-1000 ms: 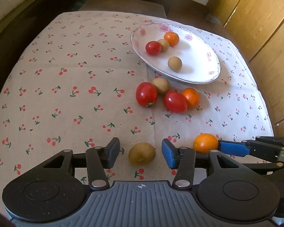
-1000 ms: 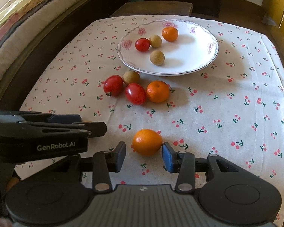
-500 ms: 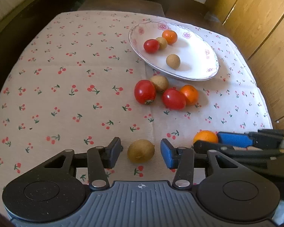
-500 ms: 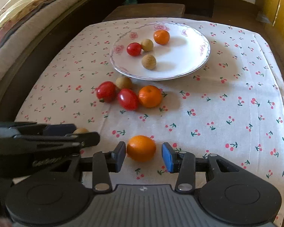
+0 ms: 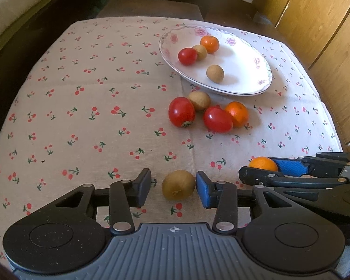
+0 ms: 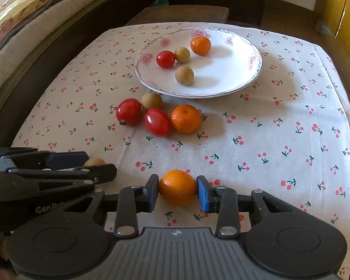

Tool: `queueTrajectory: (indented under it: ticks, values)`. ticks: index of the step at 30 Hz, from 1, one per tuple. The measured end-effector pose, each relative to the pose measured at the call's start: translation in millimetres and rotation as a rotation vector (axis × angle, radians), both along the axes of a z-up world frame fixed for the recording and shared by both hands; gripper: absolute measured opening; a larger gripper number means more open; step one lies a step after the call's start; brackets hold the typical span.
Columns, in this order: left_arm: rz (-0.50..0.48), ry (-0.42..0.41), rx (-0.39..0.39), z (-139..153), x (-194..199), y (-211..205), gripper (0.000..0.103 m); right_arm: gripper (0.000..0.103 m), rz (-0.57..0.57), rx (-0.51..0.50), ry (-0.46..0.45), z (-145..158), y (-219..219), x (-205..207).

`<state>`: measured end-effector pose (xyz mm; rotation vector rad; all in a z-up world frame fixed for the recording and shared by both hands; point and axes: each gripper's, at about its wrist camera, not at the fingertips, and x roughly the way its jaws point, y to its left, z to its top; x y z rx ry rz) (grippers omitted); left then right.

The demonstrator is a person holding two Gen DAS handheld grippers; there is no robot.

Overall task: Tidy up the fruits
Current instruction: 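Lift the kiwi with the left tool while the right tool lifts the mandarin, then release the kiwi into the bowl with the left tool while the right tool drops the mandarin in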

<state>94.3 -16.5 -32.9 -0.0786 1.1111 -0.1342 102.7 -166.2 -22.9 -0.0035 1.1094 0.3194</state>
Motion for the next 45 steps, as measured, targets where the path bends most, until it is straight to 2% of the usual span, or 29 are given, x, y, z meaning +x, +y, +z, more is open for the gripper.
queueTrajectory:
  ticks: [3,6,12,21,33,45]
  values:
    - [-0.023,-0.012,0.038,0,-2,-6,0.045,0.036,0.023,-0.030,-0.008,1,4,-2]
    - [-0.030,-0.014,0.028,1,-5,-7,0.038,0.036,0.037,-0.028,-0.009,3,5,-4]
    - [-0.025,-0.010,0.003,3,-7,-6,0.038,0.036,0.036,-0.017,-0.011,7,2,-7]
    - [-0.022,-0.054,-0.027,20,2,-10,0.038,0.036,-0.001,0.032,-0.050,23,-10,0]
    - [-0.021,-0.134,-0.043,50,44,-17,0.036,0.036,-0.058,0.084,-0.107,44,-23,38]
    - [-0.009,-0.152,-0.056,46,94,-29,0.036,0.036,-0.091,0.087,-0.121,41,-34,87]
